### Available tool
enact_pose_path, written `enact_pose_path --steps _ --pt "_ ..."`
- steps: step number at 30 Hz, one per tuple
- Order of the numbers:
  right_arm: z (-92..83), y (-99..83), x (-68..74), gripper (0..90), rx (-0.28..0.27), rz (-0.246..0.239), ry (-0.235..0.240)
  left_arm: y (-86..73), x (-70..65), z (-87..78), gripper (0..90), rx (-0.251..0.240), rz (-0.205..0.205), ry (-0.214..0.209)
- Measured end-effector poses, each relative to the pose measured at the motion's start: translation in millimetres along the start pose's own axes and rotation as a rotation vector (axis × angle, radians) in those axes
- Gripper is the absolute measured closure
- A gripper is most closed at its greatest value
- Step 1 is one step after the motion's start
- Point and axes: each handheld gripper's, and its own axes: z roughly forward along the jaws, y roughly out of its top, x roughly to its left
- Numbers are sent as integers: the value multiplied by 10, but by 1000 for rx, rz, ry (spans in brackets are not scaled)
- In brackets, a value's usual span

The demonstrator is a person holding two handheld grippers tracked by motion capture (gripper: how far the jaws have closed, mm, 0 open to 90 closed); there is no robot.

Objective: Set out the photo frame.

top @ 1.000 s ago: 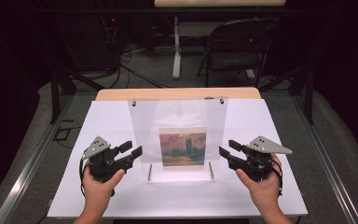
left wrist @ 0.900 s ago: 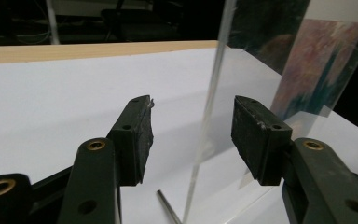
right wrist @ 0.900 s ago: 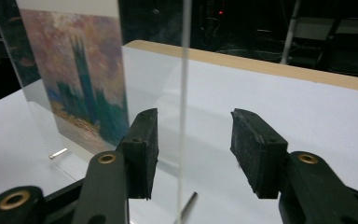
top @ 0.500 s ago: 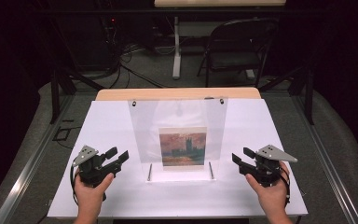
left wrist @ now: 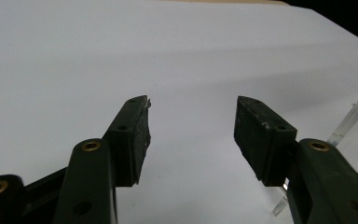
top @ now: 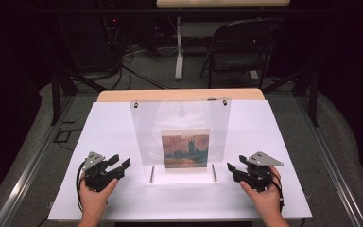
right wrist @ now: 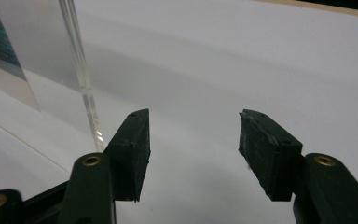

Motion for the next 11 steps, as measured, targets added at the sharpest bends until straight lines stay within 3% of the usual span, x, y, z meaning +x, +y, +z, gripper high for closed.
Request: enact_pose_path --steps 5,11 --pt "69 -49 -29 423 36 22 9 -45 -11 90 451 38 -3 -7" --pt "81 -67 -77 423 39 52 15 -57 -58 134 443 62 9 -22"
